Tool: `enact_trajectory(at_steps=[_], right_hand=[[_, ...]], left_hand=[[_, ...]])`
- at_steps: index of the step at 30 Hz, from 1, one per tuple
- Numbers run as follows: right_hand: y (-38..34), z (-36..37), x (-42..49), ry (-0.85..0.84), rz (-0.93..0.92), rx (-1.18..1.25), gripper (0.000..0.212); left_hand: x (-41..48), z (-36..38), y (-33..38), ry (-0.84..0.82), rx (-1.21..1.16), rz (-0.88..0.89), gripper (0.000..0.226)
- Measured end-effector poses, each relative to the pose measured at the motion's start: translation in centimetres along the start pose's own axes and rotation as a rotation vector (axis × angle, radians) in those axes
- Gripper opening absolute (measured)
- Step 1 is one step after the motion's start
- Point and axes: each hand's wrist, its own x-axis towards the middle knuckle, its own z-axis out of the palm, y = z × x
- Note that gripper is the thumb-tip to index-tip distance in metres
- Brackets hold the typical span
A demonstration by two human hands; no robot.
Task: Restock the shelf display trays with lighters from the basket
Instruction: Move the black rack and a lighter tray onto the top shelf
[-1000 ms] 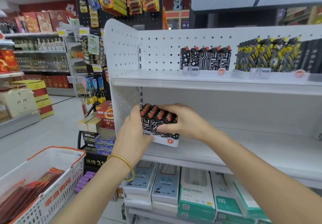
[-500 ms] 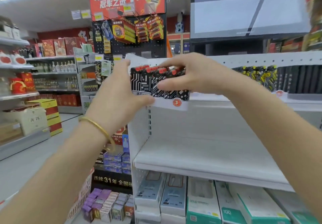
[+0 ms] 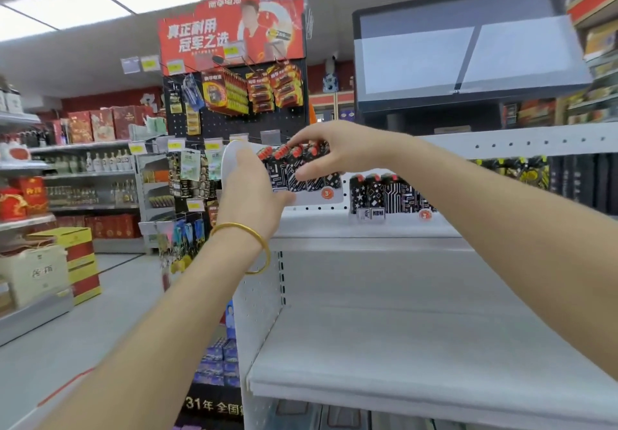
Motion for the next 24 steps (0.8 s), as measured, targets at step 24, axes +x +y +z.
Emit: enact_trajectory(at_steps=[24], right_hand=[[1.2, 2.3, 2.0, -0.279, 0.154, -0.28, 0.075]], left_hand=[[1.9, 0.5, -0.6, -0.264, 0.218, -0.183, 0.067]])
